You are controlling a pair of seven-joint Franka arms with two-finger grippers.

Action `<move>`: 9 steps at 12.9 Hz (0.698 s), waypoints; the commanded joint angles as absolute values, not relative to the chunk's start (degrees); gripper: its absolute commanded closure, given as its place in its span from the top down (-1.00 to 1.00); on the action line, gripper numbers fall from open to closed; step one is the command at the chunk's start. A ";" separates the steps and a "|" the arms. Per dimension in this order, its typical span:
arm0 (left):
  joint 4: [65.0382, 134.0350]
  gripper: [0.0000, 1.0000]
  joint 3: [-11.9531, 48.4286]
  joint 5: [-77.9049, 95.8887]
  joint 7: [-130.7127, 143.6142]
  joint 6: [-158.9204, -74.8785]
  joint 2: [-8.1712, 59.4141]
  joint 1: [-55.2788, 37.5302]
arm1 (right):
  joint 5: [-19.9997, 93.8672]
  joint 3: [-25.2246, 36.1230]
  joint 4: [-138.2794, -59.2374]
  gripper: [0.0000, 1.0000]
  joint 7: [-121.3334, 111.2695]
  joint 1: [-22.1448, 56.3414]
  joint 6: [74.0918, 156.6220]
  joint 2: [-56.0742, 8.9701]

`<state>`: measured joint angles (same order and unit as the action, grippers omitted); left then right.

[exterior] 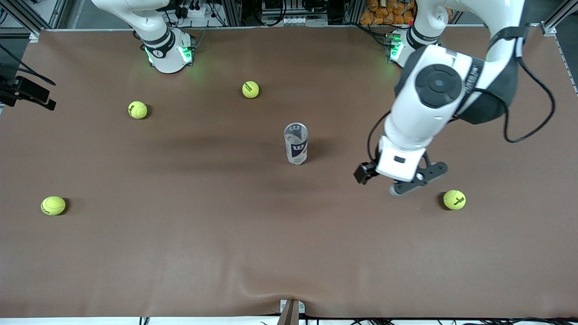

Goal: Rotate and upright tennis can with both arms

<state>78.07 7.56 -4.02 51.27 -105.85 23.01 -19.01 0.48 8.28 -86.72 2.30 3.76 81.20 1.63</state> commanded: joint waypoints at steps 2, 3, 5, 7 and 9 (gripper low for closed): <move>79.01 1.00 19.50 -4.22 46.94 -103.37 19.61 -4.95 | 0.18 8.61 -87.19 1.00 1.85 4.39 81.65 2.02; 79.01 1.00 19.77 -4.22 44.50 -101.79 18.47 -3.09 | 0.09 8.61 -87.19 1.00 1.85 4.39 81.65 2.02; 79.01 1.00 19.86 -4.13 37.47 -99.32 16.53 -0.01 | 0.18 8.61 -87.19 1.00 1.85 4.39 81.65 2.02; 79.01 1.00 19.25 -4.04 34.46 -98.53 14.78 1.05 | 0.09 8.61 -87.19 1.00 1.85 4.39 81.65 2.02; 79.10 1.00 17.15 -4.13 34.10 -95.82 12.23 0.88 | 0.09 8.61 -87.19 1.00 1.85 4.39 81.74 2.02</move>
